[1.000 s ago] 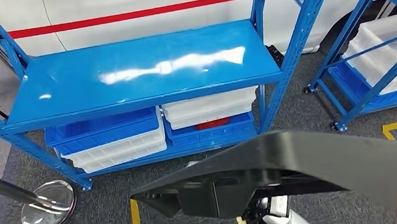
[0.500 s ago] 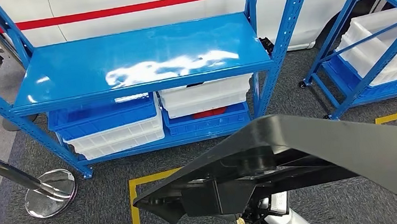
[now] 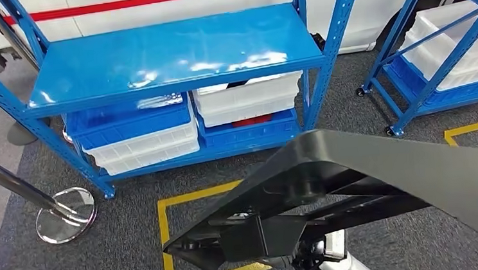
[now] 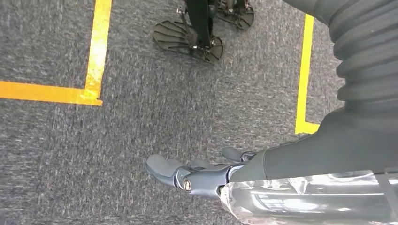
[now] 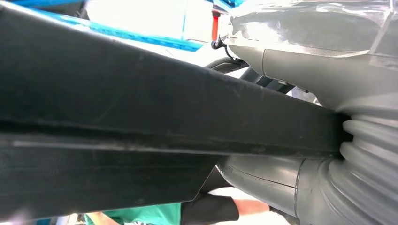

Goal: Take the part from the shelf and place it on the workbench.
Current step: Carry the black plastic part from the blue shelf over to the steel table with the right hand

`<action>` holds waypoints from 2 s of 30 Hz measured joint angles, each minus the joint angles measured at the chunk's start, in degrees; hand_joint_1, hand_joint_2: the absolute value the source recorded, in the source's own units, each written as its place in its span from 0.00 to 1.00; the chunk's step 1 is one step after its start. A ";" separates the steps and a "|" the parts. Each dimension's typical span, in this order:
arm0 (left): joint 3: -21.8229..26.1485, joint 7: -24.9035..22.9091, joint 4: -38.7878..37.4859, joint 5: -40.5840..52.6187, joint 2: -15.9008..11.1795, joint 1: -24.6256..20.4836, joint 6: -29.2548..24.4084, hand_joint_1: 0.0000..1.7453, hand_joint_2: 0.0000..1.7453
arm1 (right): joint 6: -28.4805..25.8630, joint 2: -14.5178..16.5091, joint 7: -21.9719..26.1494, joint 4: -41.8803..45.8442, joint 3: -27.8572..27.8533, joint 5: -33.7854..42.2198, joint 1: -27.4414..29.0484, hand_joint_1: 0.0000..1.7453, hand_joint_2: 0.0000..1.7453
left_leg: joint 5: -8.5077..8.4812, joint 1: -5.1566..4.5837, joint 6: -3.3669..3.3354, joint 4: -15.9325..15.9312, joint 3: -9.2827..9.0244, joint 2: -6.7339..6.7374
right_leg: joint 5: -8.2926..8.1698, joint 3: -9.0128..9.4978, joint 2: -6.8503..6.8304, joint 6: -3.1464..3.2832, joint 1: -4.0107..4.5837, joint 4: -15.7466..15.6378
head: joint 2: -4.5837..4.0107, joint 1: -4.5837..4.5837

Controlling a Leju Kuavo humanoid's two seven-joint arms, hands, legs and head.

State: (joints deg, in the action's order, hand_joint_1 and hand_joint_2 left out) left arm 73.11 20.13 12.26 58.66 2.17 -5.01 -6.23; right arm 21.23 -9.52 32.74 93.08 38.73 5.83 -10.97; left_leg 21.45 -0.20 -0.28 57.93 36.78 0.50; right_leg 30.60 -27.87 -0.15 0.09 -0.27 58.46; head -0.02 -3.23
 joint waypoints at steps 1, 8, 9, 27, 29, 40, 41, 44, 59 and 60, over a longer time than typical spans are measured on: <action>0.00 0.05 0.00 0.08 0.00 0.02 0.05 0.00 1.00 | 0.04 -0.02 0.11 -0.01 -0.13 0.12 0.18 1.00 1.00 | -0.44 0.01 0.35 -0.04 0.10 -0.01 | -0.14 0.02 0.03 0.41 0.14 -0.40 | 0.00 -0.02; 0.02 -0.63 0.02 -0.28 0.01 0.17 -0.15 0.00 1.00 | 0.80 -0.02 0.44 0.01 -0.65 0.21 1.28 1.00 1.00 | 9.59 0.73 2.64 13.86 4.68 -0.23 | -4.11 -4.18 -0.21 2.47 -0.15 -0.89 | 0.00 -0.03; 0.05 -0.78 0.02 -0.46 0.01 0.18 -0.26 0.00 1.00 | 0.90 0.01 0.44 0.01 -0.70 0.12 1.42 1.00 1.00 | 9.53 0.81 2.78 16.01 4.67 -0.23 | -4.64 -4.85 -0.27 2.42 -0.11 -0.86 | 0.00 -0.04; 1.07 -1.14 0.20 -1.02 -0.10 0.31 -0.52 0.00 1.00 | 1.69 0.74 0.44 -0.01 -1.63 -0.17 1.77 1.00 1.00 | 4.49 0.25 -0.78 -2.04 -6.69 -0.04 | -2.16 -9.34 -0.03 -1.01 -0.52 9.11 | 0.00 -0.03; 1.09 -1.19 0.20 -1.02 -0.08 0.27 -0.51 0.00 1.00 | 1.69 0.74 0.45 0.01 -1.67 -0.16 1.75 1.00 1.00 | 4.75 0.05 -0.29 -1.29 -6.28 -0.09 | -4.10 -5.52 -0.01 -0.50 -0.39 2.23 | 0.00 -0.03; 1.16 -1.69 0.23 -1.30 -0.27 0.47 -0.70 0.00 1.00 | 3.15 1.02 2.51 2.53 -4.88 -0.93 4.17 1.00 1.00 | 12.06 0.86 2.64 15.58 1.84 -0.16 | -4.80 -5.18 0.47 2.05 -0.40 -0.29 | 0.00 -0.05; 1.16 -1.73 0.27 -1.20 -0.37 0.58 -0.70 0.00 1.00 | 3.20 1.03 2.53 3.06 -5.59 -0.86 4.60 1.00 1.00 | 10.51 0.96 2.63 13.60 0.85 -0.24 | -4.80 -5.16 0.77 2.00 -0.41 -0.22 | 0.00 -0.05; 1.16 -1.94 0.50 -0.87 -0.96 0.75 -0.51 0.00 1.00 | 3.08 1.04 2.60 4.90 -7.53 -1.35 5.76 1.00 1.00 | 5.56 1.16 2.16 2.26 -4.73 -2.30 | -4.85 -5.25 1.99 1.49 -0.38 0.02 | 0.00 -0.05; 1.20 -2.22 0.68 -1.37 -1.67 0.41 -1.74 0.00 1.00 | 1.91 -0.25 2.40 9.08 -10.97 -1.68 4.42 1.00 1.00 | 4.55 0.72 -0.22 -1.28 -5.79 2.59 | -2.72 -9.04 -1.14 -0.95 -0.46 7.50 | 0.00 -0.03; 1.20 -2.30 0.68 -1.38 -1.67 0.39 -2.23 0.00 1.00 | 1.58 -0.26 2.33 9.09 -10.96 -1.59 3.71 1.00 1.00 | 4.78 0.55 0.05 -0.93 -5.73 2.97 | -3.85 -7.32 -2.16 -0.65 -0.27 4.04 | 0.00 -0.03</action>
State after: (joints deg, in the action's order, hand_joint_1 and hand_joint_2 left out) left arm 74.31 17.83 12.94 57.28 0.50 -4.62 -8.46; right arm 22.82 -9.79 35.07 102.16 27.77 4.25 -7.26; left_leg 26.23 0.36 -0.23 57.00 31.06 3.47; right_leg 26.76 -35.19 -2.31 -0.56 -0.54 62.51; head -0.02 -3.26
